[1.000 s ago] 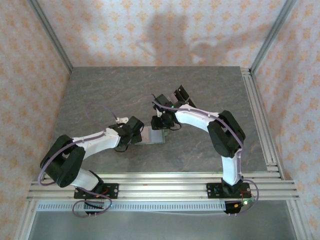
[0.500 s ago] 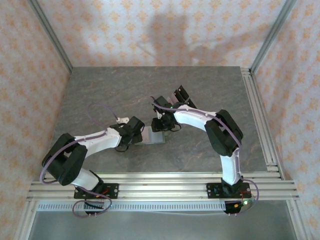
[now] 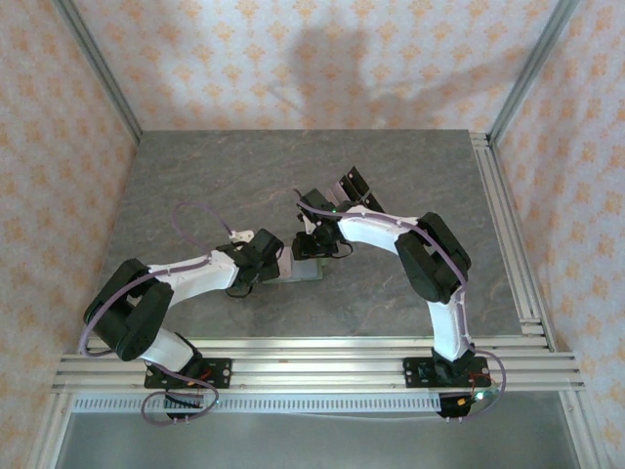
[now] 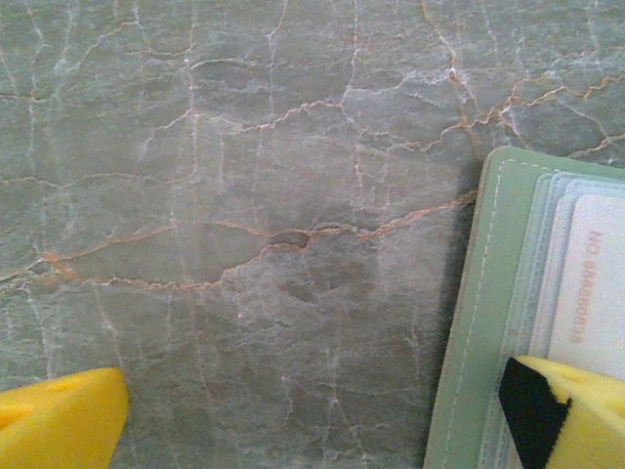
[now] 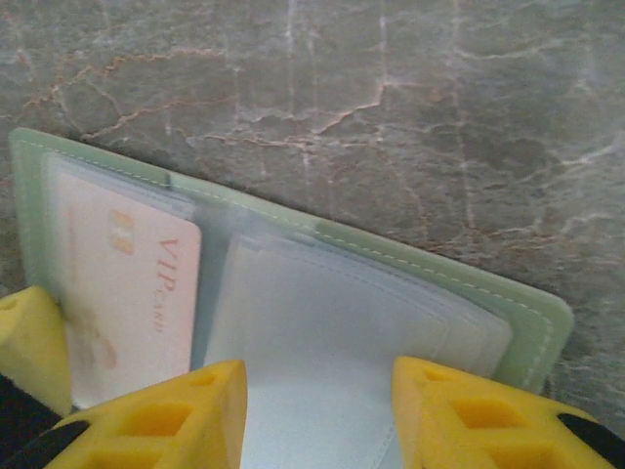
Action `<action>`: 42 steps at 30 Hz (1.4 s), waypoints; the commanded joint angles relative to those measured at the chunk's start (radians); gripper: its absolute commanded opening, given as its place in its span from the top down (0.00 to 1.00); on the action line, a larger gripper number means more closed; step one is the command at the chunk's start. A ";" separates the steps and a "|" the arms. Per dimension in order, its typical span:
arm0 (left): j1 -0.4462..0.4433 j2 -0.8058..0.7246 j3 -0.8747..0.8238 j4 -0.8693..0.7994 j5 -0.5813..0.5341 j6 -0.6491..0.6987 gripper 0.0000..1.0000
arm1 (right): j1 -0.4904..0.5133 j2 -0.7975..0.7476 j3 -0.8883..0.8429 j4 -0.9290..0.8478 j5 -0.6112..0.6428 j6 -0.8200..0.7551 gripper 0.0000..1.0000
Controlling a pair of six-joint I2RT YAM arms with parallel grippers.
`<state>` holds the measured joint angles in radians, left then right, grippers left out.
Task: Put the credit cards into the card holder
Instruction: Flip over the card slot on the card holder.
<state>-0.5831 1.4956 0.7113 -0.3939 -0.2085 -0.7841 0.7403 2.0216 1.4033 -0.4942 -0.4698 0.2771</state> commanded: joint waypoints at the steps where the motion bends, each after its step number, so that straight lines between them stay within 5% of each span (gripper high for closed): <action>1: -0.007 0.015 -0.018 0.009 -0.005 -0.001 0.00 | 0.002 0.015 -0.025 0.014 -0.076 0.043 0.57; 25: -0.015 -0.159 -0.083 -0.039 0.013 0.006 0.00 | -0.006 0.014 -0.036 0.162 -0.191 0.187 0.58; 42: -0.108 -0.336 -0.169 0.003 0.121 0.036 0.00 | -0.005 0.022 -0.033 0.218 -0.223 0.237 0.58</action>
<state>-0.6811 1.1759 0.5579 -0.3988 -0.0994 -0.7601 0.7383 2.0342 1.3762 -0.2981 -0.6815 0.4988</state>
